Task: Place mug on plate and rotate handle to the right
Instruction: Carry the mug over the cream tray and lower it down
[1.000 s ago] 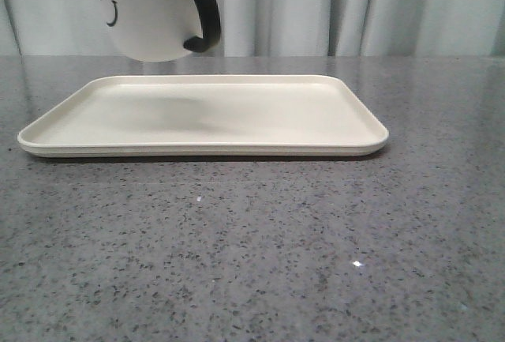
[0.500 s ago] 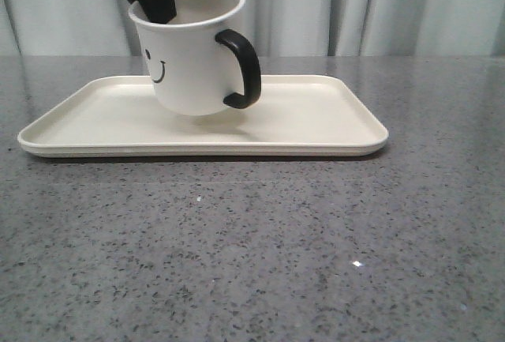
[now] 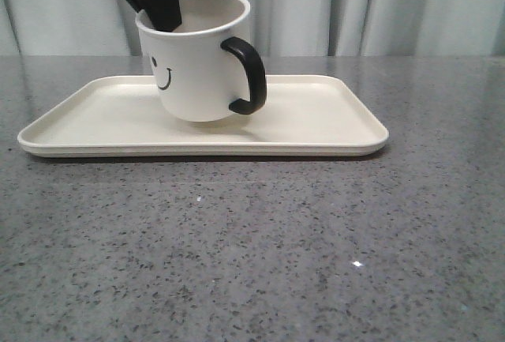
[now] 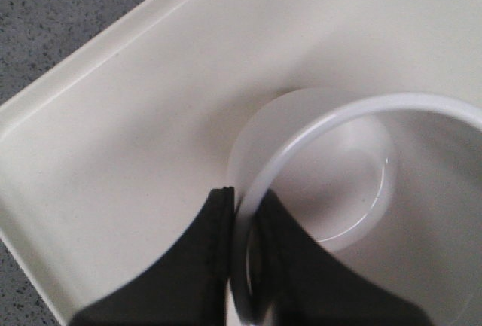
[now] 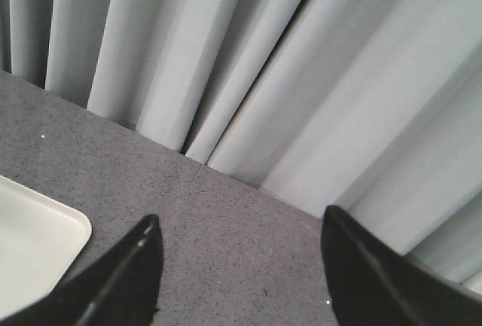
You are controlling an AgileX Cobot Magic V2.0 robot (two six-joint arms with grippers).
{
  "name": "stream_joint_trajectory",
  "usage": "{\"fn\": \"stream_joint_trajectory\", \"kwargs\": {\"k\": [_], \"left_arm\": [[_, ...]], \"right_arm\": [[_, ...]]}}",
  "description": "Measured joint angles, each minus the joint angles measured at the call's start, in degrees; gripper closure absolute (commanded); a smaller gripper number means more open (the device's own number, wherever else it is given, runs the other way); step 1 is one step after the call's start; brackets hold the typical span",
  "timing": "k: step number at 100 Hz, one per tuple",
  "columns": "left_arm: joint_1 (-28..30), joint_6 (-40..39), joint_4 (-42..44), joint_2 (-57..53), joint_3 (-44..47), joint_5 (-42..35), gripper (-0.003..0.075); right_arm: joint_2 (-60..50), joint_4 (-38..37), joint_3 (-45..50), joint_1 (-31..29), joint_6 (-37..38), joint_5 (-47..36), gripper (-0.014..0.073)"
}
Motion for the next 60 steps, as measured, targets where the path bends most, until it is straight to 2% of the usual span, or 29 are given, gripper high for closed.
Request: {"fn": "stream_joint_trajectory", "kwargs": {"k": [60], "left_arm": [[0.0, 0.1, -0.4, 1.9, -0.4, 1.0, 0.074]], "right_arm": [[0.0, 0.0, 0.0, 0.0, 0.0, 0.8, 0.0128]]}}
